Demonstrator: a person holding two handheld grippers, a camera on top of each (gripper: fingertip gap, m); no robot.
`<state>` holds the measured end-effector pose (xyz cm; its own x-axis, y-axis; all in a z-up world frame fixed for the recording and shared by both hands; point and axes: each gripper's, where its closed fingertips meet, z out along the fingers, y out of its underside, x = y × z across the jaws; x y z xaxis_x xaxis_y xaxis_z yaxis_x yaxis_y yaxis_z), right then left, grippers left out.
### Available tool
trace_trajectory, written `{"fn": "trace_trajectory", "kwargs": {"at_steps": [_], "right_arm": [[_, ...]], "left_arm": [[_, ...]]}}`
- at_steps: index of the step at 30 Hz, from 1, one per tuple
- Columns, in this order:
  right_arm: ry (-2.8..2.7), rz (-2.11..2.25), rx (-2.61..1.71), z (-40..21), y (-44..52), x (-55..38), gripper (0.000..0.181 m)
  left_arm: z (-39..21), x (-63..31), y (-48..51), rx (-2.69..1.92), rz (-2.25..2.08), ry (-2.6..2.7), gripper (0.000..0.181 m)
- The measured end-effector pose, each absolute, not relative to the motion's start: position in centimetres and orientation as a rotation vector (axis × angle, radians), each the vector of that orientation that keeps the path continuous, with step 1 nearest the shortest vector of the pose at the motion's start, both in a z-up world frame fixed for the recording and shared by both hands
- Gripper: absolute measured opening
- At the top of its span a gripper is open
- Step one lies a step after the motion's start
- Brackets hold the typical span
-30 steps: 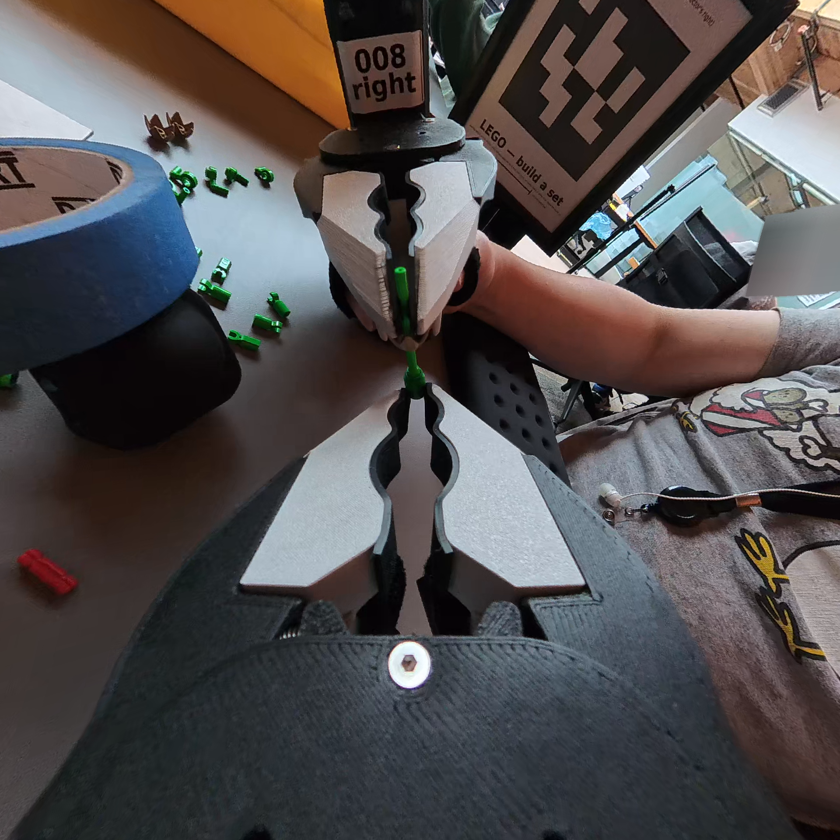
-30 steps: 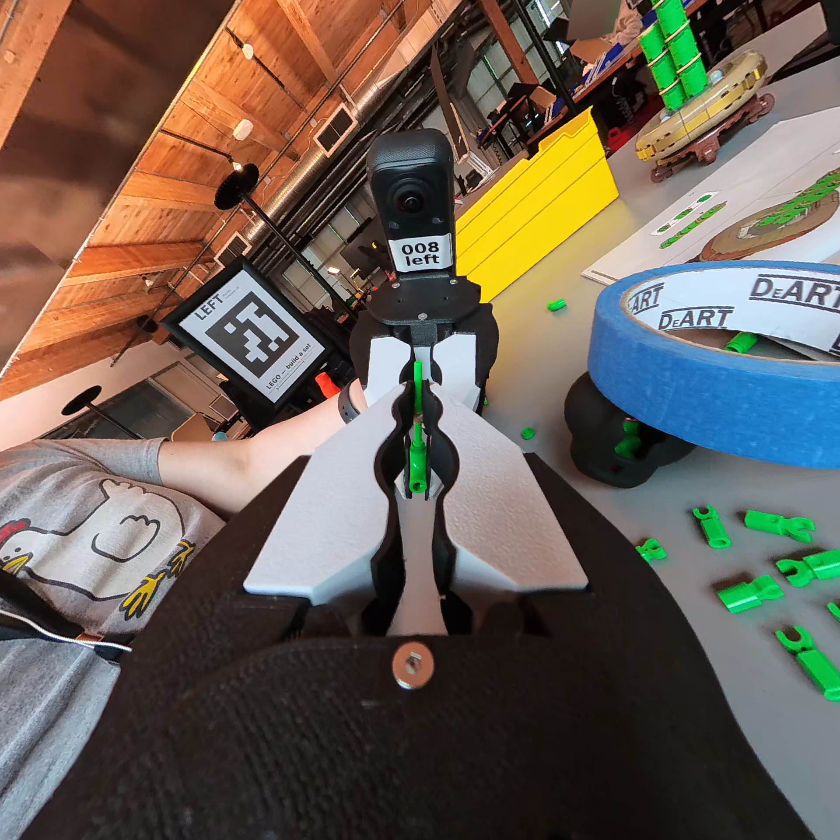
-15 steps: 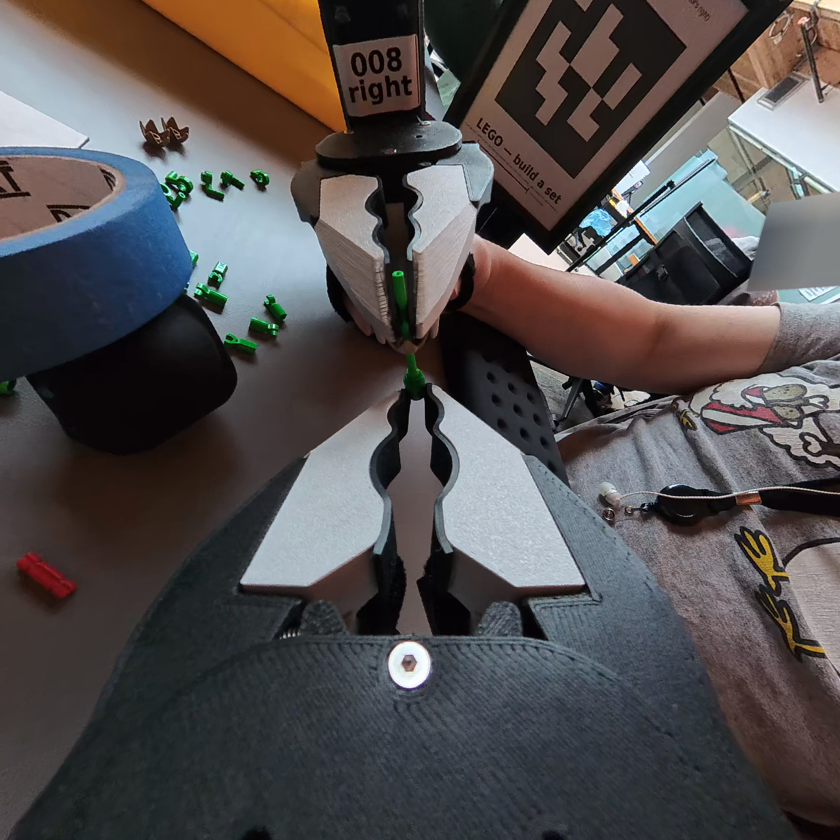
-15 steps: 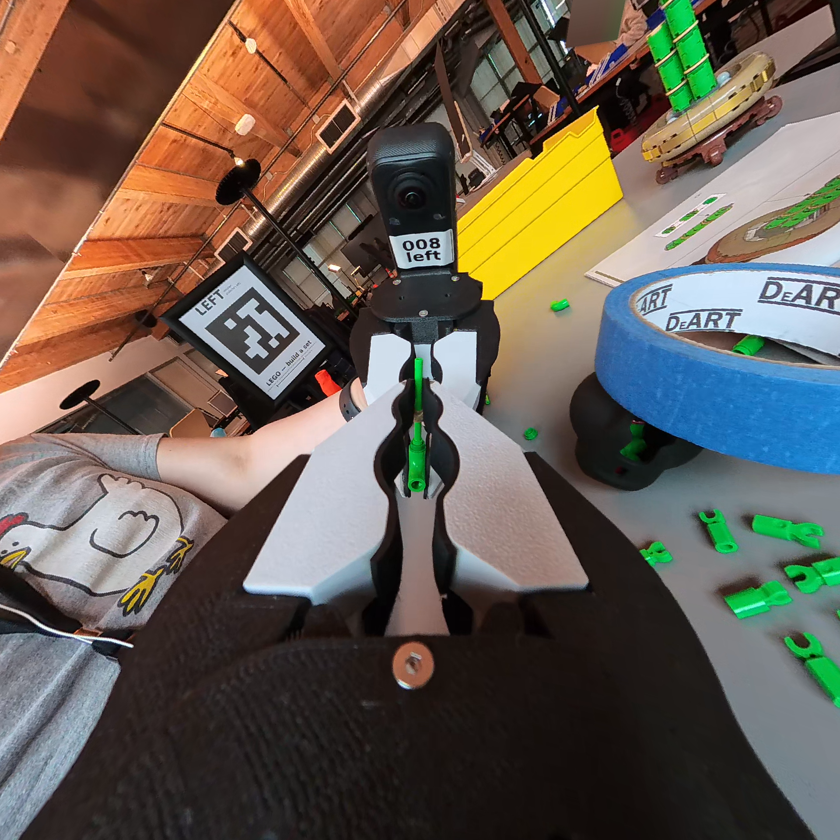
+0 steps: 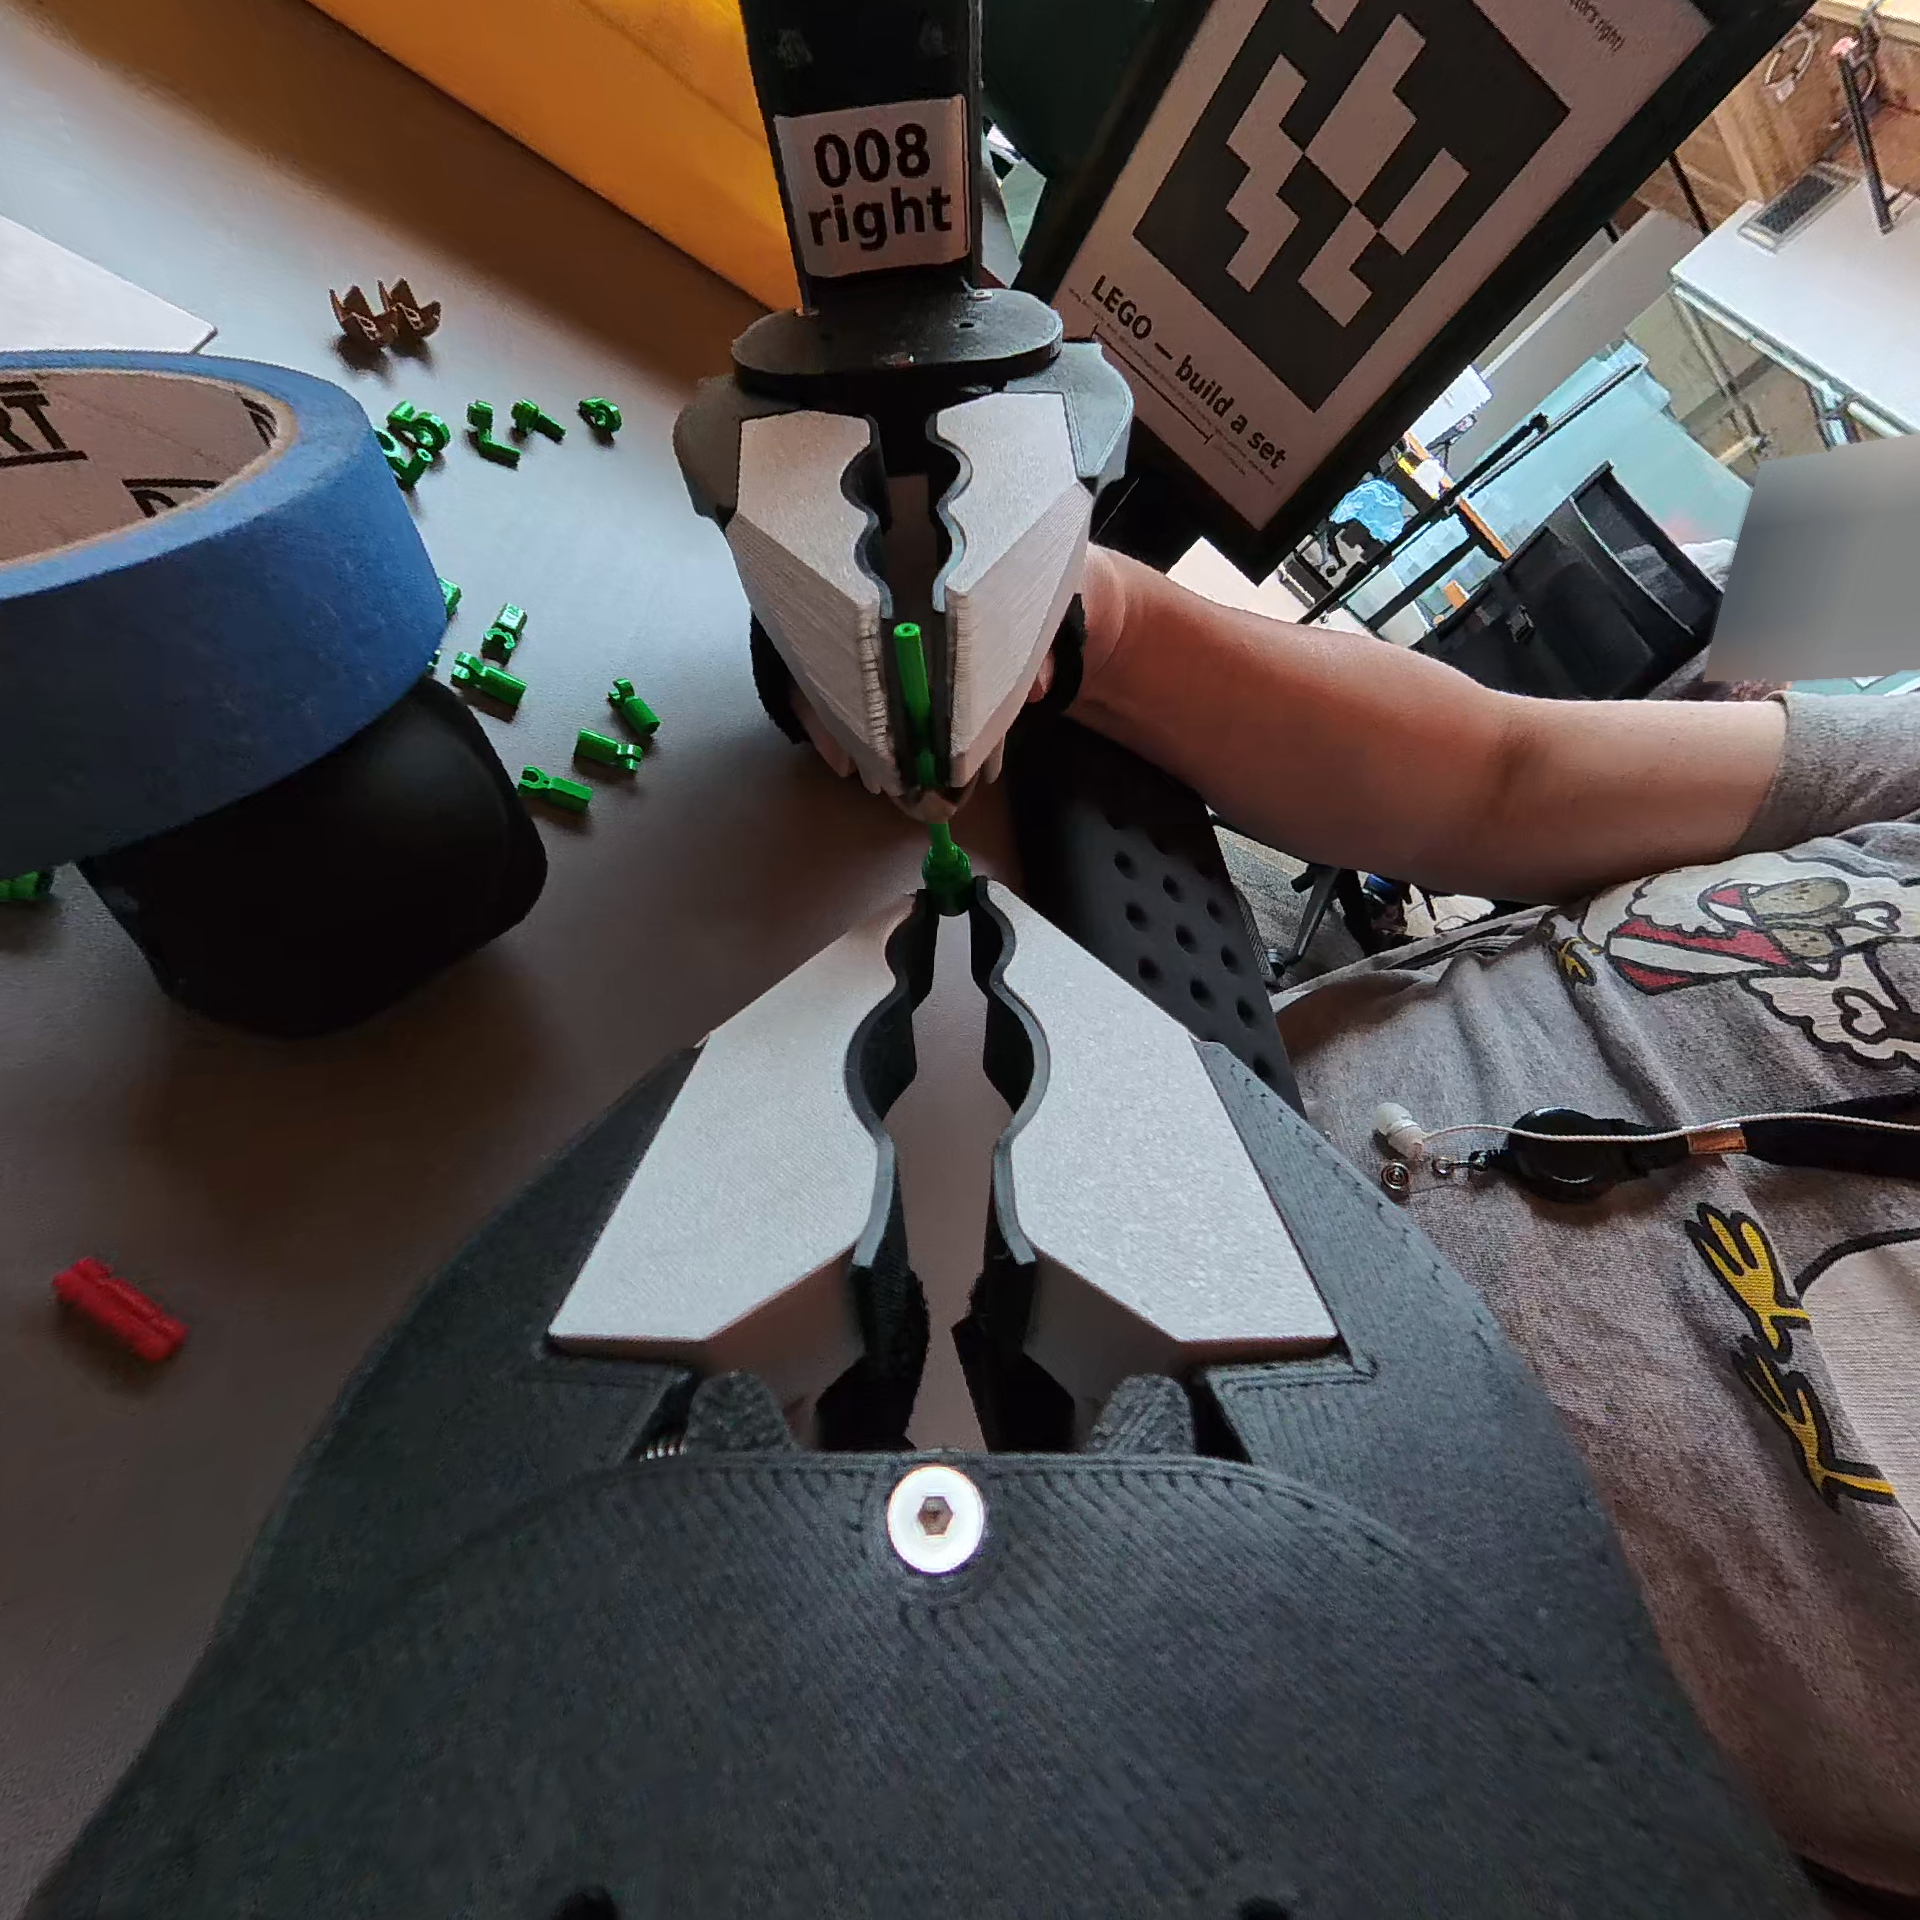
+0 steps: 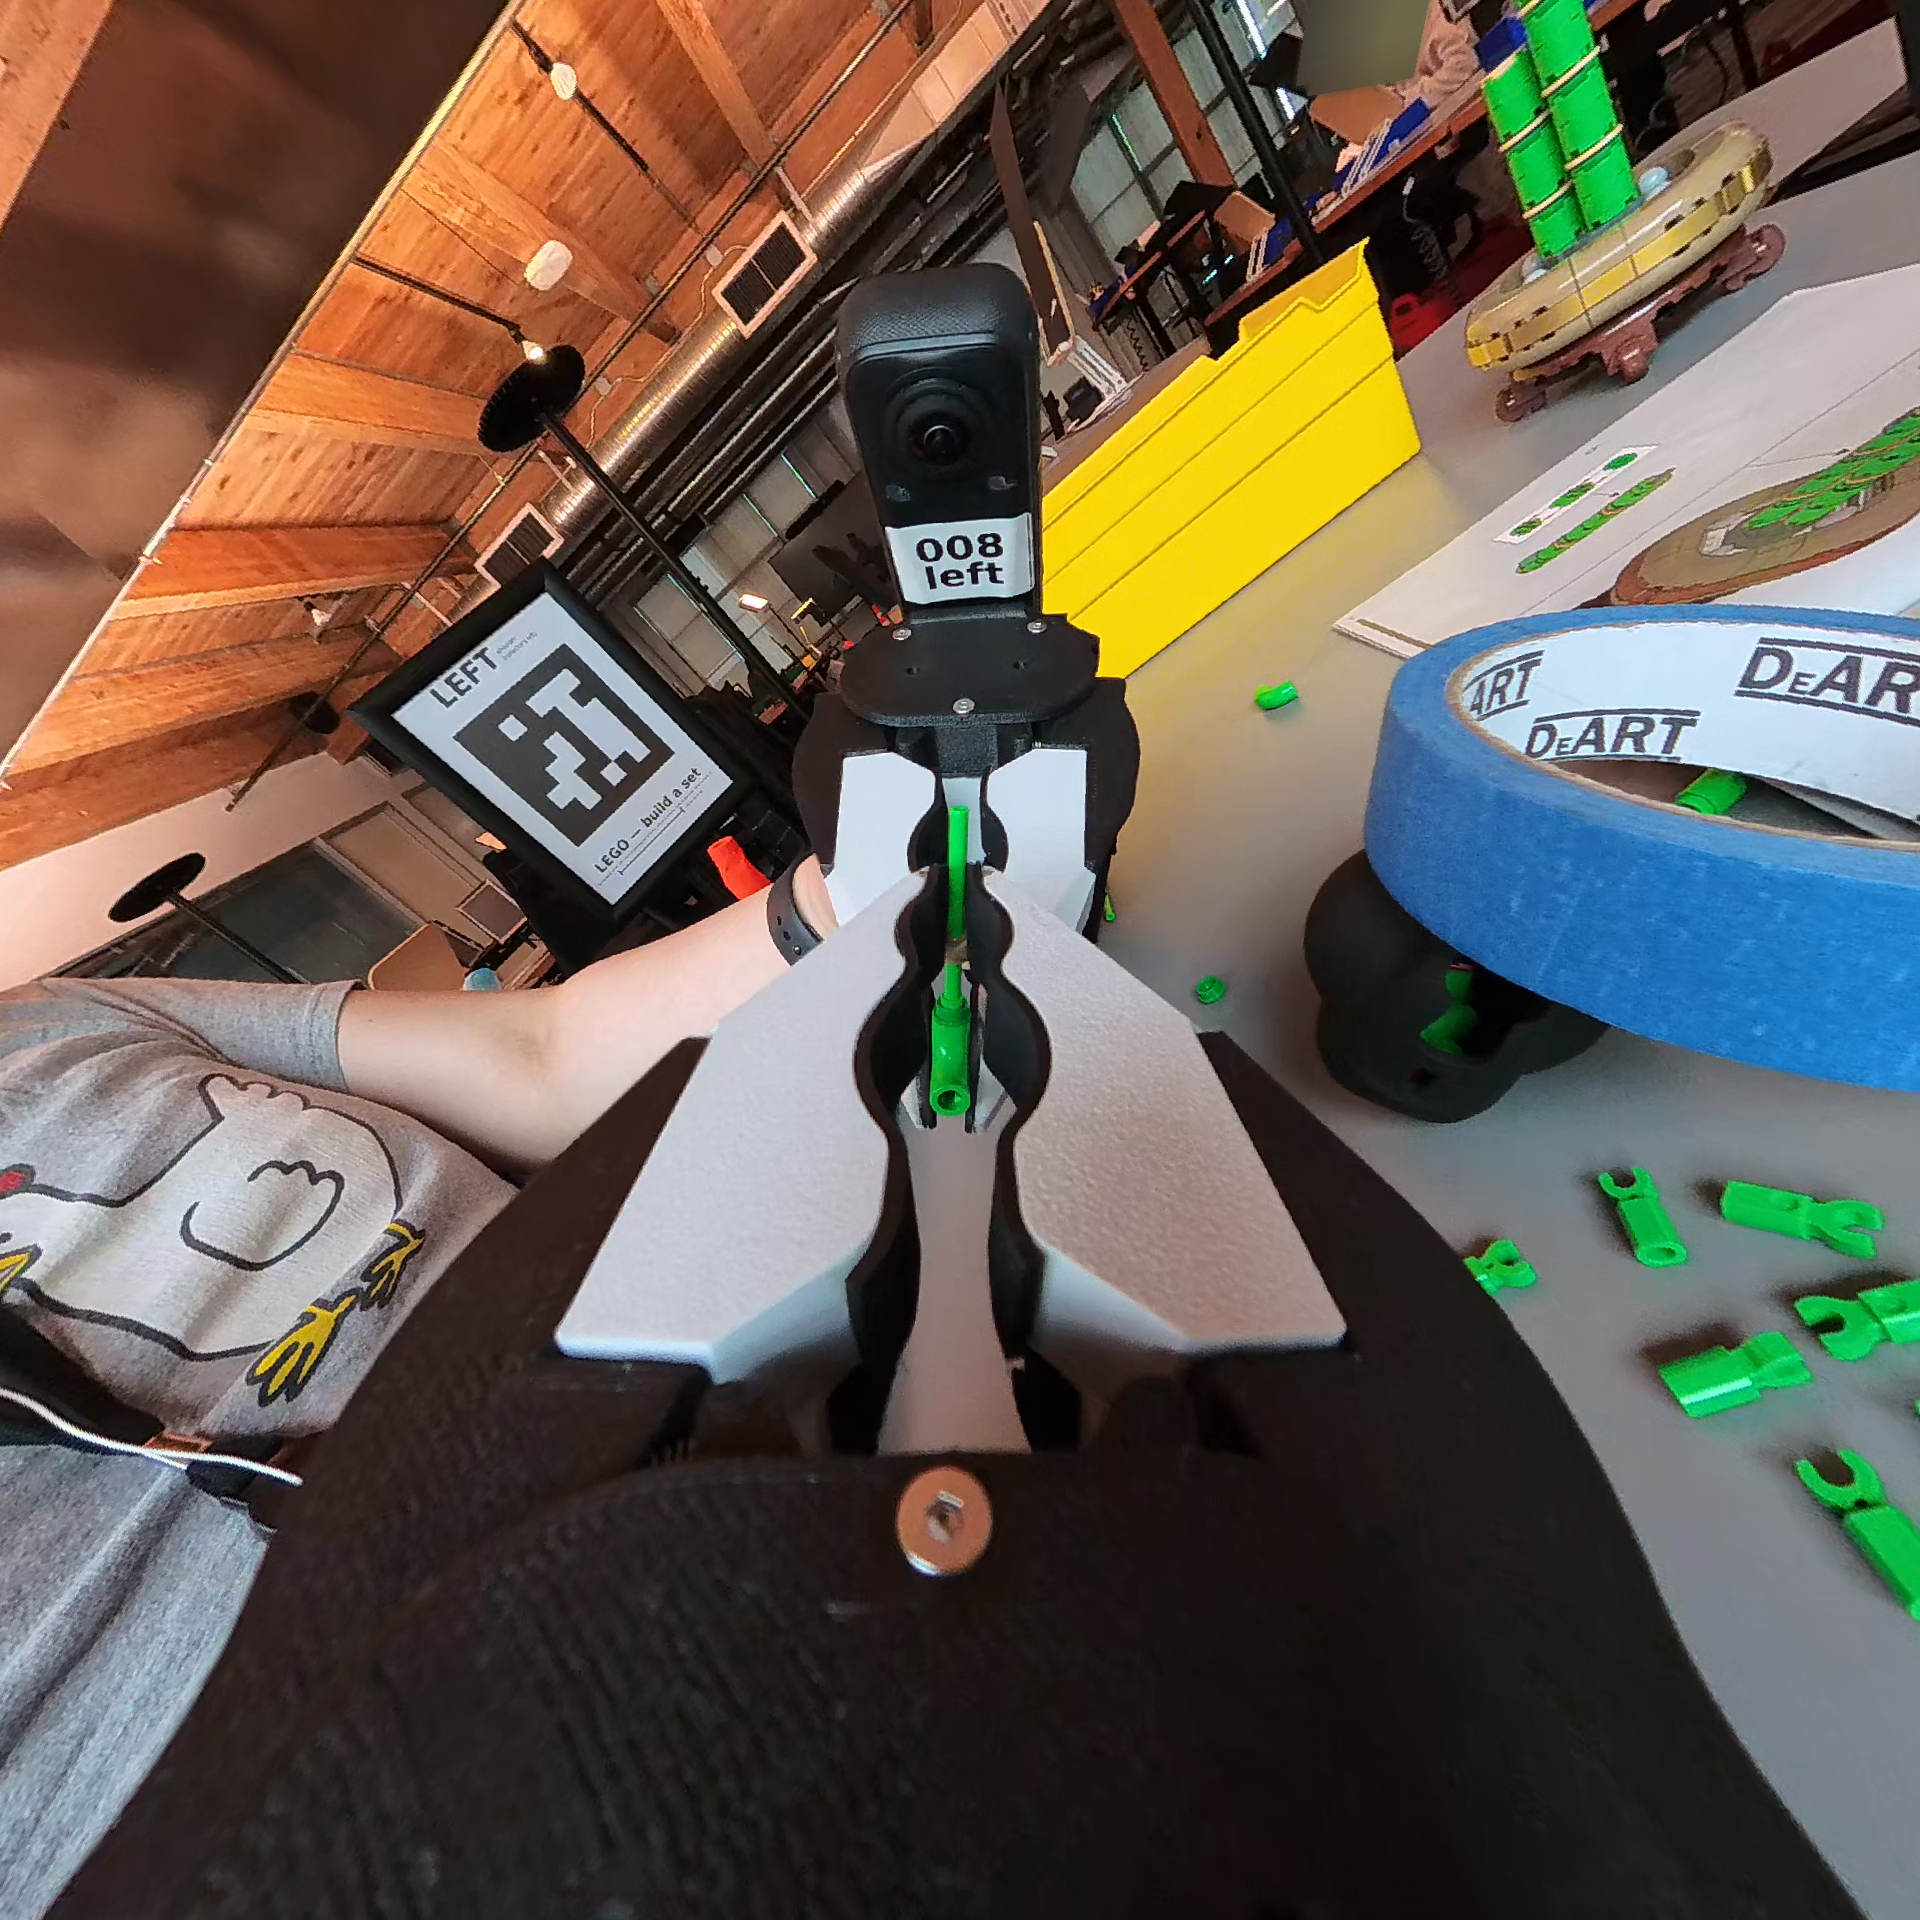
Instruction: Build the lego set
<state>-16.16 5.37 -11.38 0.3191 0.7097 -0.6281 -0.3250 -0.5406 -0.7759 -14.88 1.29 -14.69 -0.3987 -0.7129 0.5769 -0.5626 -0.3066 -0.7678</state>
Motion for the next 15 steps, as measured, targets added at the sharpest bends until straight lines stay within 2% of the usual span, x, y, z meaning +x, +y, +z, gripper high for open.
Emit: {"fn": "trace_trajectory", "kwargs": {"at_steps": [15], "right_arm": [[-0.393, 1.357, -1.684, -11.85, 5.22, -16.64, 0.004]], "left_arm": [[-14.3, -14.95, 1.83, -1.636, -1.798, 1.743, 0.004]]}}
